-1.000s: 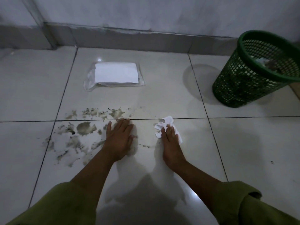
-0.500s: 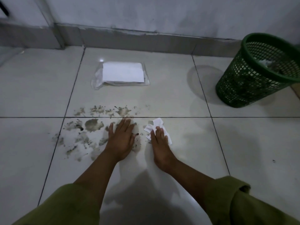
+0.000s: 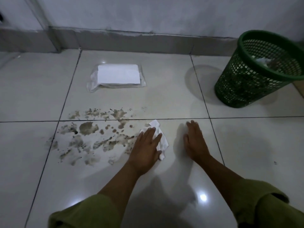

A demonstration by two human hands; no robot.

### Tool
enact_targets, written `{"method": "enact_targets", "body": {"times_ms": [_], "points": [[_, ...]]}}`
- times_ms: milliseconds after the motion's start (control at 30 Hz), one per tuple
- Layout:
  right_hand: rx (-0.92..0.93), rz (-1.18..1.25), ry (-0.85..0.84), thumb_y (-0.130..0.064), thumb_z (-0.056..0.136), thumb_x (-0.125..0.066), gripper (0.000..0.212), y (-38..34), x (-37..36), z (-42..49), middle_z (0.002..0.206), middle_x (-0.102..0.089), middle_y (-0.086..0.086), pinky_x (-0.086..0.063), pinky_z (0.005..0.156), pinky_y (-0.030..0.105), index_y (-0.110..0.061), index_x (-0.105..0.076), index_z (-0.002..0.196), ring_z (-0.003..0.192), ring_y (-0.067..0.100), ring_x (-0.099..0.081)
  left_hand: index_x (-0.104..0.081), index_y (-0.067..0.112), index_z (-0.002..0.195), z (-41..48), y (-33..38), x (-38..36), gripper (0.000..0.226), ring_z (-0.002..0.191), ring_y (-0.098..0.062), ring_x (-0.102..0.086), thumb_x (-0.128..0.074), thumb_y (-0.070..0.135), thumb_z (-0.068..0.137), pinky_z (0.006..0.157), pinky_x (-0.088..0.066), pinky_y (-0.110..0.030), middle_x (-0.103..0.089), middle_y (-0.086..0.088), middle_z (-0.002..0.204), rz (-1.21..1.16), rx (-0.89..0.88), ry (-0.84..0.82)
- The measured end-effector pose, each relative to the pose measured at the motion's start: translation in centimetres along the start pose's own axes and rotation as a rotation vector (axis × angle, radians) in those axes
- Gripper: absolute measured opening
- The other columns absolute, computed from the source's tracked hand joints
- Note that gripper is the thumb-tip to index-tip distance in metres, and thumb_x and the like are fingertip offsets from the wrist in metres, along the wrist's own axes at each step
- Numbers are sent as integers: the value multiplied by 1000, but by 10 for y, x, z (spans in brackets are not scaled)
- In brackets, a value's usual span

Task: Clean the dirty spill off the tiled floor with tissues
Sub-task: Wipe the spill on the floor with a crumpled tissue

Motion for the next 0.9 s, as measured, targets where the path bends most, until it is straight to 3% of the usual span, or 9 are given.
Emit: {"method": "enact_targets", "body": {"times_ms": [67, 200, 333, 500, 633, 700, 767, 833, 900], "points": [[-19, -35, -40, -22, 99, -30, 53, 9, -2, 3, 157, -8, 14, -2, 117, 36, -5, -13, 146, 145, 24, -2, -13, 13, 147, 2, 4, -12, 75, 144, -25, 2, -13, 50, 82, 115, 11, -34, 2, -6, 154, 82, 54, -47], [-18, -187, -114, -34, 99, -22, 60, 27, -8, 7, 157, 5, 15, 3, 117, 38, -4, -2, 147, 145, 25, 5, -43, -2, 133, 8, 9, -29, 60, 130, -35, -41, -29, 33, 86, 110, -1, -36, -43, -20, 142, 184, 135, -97], [36, -238, -77, -48, 83, -2, 78, 31, -15, 4, 156, 0, 17, 3, 116, 39, -3, -7, 146, 145, 29, 1, -44, 0, 134, 4, -4, -27, 56, 131, -32, -41, -29, 25, 86, 110, -5, -39, -44, -16, 142, 288, 30, -77], [42, -246, -86, -49, 80, 2, 81, 32, -15, 4, 156, 3, 17, 5, 115, 38, -3, -4, 146, 145, 27, 4, -44, 1, 133, 1, -20, -23, 58, 130, -30, -42, -32, 22, 80, 110, -6, -41, -46, -16, 140, 328, -14, -55], [10, -247, -95, -44, 90, -9, 69, 32, -14, 5, 157, 5, 15, 5, 116, 37, -4, -2, 147, 145, 26, 6, -48, 3, 129, 5, -28, -18, 57, 125, -32, -49, -34, 21, 76, 110, -3, -39, -51, -15, 136, 343, 27, -1], [-7, -256, -118, -35, 98, -19, 61, 29, -12, 6, 157, 9, 14, 5, 117, 37, -5, 1, 147, 145, 24, 9, -44, 3, 134, 11, -23, -11, 56, 131, -33, -42, -35, 20, 81, 116, 3, -39, -41, -15, 143, 326, 102, 39], [-19, -251, -142, -30, 100, -25, 60, 28, -11, 7, 157, 11, 13, 5, 117, 37, -6, 3, 147, 145, 23, 10, -37, 2, 138, 14, -12, -13, 56, 136, -38, -32, -36, 19, 84, 114, -7, -48, -30, -16, 148, 291, 160, 67], [-17, -244, -144, -30, 100, -26, 60, 27, -9, 7, 157, 11, 12, 6, 117, 37, -7, 3, 147, 145, 22, 11, -44, 3, 133, 10, 2, -24, 56, 132, -41, -37, -35, 21, 82, 112, -20, -51, -41, -19, 142, 308, 136, 64], [-17, -235, -150, -31, 100, -26, 60, 27, -8, 7, 157, 12, 11, 7, 116, 35, -7, 4, 147, 145, 22, 11, -46, 4, 129, 2, 13, -39, 58, 129, -39, -35, -35, 25, 76, 110, -14, -48, -51, -21, 135, 280, 26, 9]]}}
Point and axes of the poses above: each hand's wrist, its own z-axis towards the middle knuckle, its own x-axis out of the back of the hand, y = z × x, the point moved 1 cm from there along z, towards the middle knuckle
